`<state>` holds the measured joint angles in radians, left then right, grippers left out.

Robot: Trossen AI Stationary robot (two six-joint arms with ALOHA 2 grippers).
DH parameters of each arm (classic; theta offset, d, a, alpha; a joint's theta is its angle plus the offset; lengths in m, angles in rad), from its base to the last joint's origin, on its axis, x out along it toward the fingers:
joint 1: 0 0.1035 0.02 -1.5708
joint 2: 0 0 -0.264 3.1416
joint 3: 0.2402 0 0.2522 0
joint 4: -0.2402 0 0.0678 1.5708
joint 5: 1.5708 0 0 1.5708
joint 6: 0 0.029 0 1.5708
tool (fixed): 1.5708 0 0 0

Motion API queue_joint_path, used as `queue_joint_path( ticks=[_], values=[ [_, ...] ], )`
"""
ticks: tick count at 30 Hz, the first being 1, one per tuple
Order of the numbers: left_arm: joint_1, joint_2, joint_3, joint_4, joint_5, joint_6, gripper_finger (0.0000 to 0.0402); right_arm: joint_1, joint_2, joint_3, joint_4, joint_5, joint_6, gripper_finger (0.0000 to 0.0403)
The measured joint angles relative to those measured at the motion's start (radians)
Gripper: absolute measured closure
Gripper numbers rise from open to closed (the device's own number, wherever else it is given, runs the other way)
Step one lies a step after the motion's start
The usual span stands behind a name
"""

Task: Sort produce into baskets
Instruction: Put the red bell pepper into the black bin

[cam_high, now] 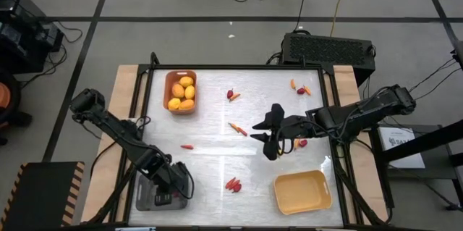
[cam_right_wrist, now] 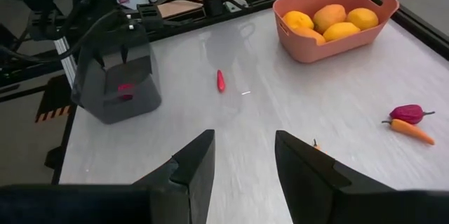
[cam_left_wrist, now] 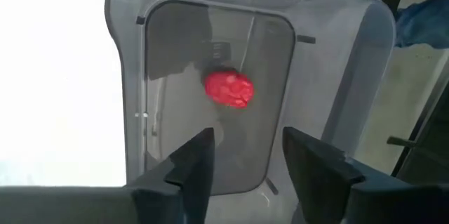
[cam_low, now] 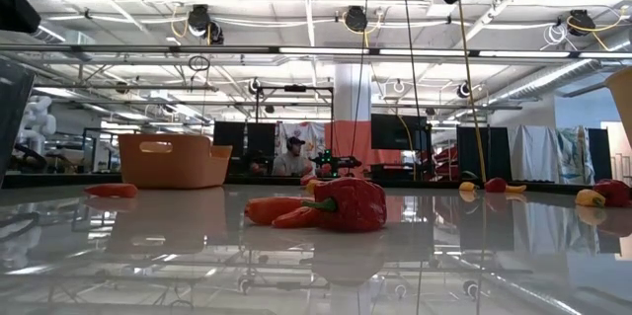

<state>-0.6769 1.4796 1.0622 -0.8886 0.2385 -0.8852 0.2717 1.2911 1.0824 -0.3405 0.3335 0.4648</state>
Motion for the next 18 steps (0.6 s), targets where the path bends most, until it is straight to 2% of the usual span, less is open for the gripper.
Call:
queue_joint_path(
  ticks=[4,10,18],
  values=[
    [0.007,0.0,0.0,0.005,0.002,0.008,0.0209,0.0,0.0,0.0,0.0,0.0,0.026,0.0262],
    [0.055,0.0,0.0,0.078,0.01,0.035,0.0208,0.0,0.0,0.0,0.0,-0.002,0.068,0.0262],
    [0.148,0.0,0.0,0.12,0.148,0.126,0.0208,0.009,0.0,0.0,-0.002,-0.052,0.122,0.0262]
  ],
)
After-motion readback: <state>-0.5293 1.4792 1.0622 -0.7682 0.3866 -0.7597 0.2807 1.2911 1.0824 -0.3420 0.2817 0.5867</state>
